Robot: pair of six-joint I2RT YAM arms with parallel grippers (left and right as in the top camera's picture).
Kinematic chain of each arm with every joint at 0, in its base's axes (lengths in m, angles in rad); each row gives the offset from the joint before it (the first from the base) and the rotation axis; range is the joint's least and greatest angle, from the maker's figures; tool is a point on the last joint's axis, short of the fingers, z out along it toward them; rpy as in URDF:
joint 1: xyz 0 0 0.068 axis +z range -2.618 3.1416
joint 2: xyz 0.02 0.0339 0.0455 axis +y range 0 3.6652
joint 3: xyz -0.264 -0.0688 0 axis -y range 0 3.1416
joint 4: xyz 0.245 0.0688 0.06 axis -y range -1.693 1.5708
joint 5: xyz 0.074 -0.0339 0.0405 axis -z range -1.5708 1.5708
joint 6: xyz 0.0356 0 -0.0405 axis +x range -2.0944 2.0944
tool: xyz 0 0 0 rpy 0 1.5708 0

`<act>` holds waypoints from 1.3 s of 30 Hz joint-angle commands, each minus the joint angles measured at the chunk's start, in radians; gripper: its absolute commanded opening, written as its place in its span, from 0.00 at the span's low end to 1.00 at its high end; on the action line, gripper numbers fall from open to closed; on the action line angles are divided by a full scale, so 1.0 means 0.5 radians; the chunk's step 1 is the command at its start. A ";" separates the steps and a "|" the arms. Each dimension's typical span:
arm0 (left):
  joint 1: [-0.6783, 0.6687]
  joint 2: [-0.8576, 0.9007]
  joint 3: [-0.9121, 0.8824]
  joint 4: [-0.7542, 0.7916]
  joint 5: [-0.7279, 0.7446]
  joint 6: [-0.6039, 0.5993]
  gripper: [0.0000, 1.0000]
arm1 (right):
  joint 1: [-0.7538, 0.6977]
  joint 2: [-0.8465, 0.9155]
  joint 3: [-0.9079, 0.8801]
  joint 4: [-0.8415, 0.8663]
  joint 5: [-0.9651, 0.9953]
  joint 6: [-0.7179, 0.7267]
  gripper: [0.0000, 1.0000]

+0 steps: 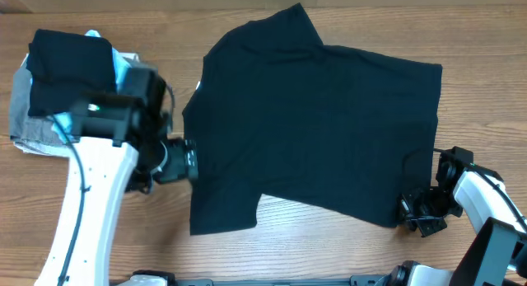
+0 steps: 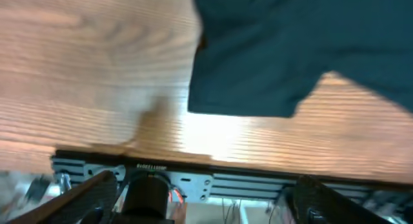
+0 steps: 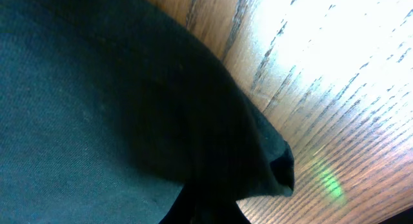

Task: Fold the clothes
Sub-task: 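Move the left gripper down and grasp the shirt's lower left hem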

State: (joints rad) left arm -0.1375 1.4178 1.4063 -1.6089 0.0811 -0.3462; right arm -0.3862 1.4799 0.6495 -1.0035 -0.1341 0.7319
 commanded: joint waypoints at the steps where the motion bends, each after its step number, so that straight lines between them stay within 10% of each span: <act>1: -0.014 -0.024 -0.360 0.159 -0.010 -0.090 0.90 | -0.005 0.029 -0.066 0.008 0.070 0.002 0.04; 15: -0.014 0.154 -1.151 1.009 0.146 -0.326 0.86 | -0.005 0.029 -0.066 0.014 0.069 0.002 0.05; 39: -0.014 0.258 -1.529 1.687 0.207 -0.386 0.68 | -0.005 0.029 -0.066 0.014 0.069 0.002 0.06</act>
State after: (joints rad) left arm -0.1375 1.5192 0.6983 -0.8261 0.1459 -0.5358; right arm -0.3862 1.4799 0.6495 -1.0023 -0.1345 0.7326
